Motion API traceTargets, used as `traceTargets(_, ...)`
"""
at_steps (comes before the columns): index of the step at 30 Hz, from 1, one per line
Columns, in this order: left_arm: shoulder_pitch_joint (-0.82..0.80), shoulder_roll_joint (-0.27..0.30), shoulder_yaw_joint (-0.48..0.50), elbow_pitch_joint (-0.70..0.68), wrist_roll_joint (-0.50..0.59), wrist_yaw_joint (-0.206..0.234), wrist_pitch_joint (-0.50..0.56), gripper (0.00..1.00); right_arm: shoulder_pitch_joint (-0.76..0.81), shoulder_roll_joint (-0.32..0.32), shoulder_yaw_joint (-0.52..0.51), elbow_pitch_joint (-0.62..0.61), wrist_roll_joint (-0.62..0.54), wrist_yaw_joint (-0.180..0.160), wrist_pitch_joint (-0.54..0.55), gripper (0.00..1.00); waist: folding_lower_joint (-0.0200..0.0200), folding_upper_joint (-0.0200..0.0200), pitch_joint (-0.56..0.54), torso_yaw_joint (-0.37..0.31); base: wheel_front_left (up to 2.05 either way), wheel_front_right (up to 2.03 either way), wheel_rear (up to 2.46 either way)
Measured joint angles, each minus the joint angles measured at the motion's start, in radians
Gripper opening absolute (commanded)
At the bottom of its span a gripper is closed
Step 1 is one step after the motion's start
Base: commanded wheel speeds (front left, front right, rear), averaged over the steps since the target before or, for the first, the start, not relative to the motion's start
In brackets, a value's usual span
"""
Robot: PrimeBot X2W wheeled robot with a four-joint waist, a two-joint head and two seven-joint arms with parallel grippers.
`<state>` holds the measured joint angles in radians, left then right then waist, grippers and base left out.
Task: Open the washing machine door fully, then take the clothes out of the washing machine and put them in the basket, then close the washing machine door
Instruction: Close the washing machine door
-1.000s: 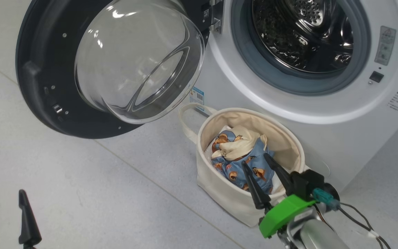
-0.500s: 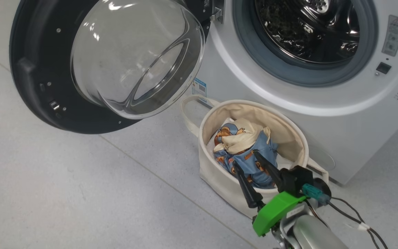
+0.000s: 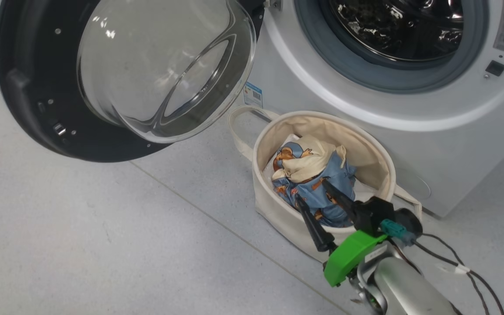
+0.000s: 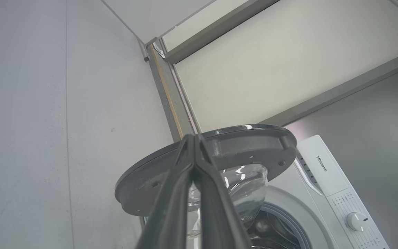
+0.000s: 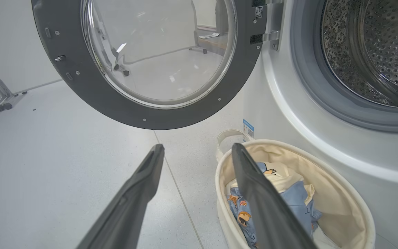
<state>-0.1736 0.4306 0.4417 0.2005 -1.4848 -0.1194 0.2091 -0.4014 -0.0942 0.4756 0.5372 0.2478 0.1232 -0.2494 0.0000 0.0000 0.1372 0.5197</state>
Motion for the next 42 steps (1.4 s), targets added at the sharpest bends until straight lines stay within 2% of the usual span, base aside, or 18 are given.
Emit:
traceTargets(6, -0.124, 0.056, 0.005, 0.145, -0.117, -0.002, 0.132, 0.0, -0.017, -0.02, 0.005, 0.004, 0.0, 0.0, 0.0, 1.0, 0.0, 0.0, 0.021, -0.005, 0.0, 0.0, 0.0)
traceTargets(13, -0.302, 0.088, -0.002, 0.314, -0.244, -0.002, 0.267, 0.0, -0.034, -0.049, 0.011, 0.008, -0.01, 0.0, 0.0, 1.0, 0.0, 0.0, 0.058, -0.009, 0.0, 0.0, 0.0)
traceTargets(19, -0.428, 0.111, -0.067, 0.474, -0.231, 0.006, 0.307, 0.0, -0.062, -0.074, 0.022, 0.013, -0.019, 0.0, 0.0, 1.0, 0.0, 0.0, 0.098, -0.014, 0.0, 0.0, 0.0)
traceTargets(30, -0.64, 0.122, -0.143, 0.707, -0.137, -0.004, 0.273, 0.0, -0.082, -0.108, -0.023, -0.027, -0.062, 0.0, 0.009, 1.0, 0.0, 0.0, 0.153, -0.034, 0.0, 0.0, 0.0)
traceTargets(34, -0.681, 0.134, -0.159, 0.717, -0.102, -0.004, 0.224, 0.0, -0.078, -0.117, -0.044, -0.069, -0.08, 0.0, 0.034, 1.0, 0.0, 0.0, 0.173, -0.039, 0.0, 0.0, 0.0)
traceTargets(42, -0.72, 0.123, -0.168, 0.74, -0.083, -0.004, 0.174, 0.0, -0.042, -0.144, -0.089, -0.168, -0.116, 0.0, 0.091, 1.0, 0.0, 0.0, 0.225, -0.046, 0.0, 0.0, 0.0)
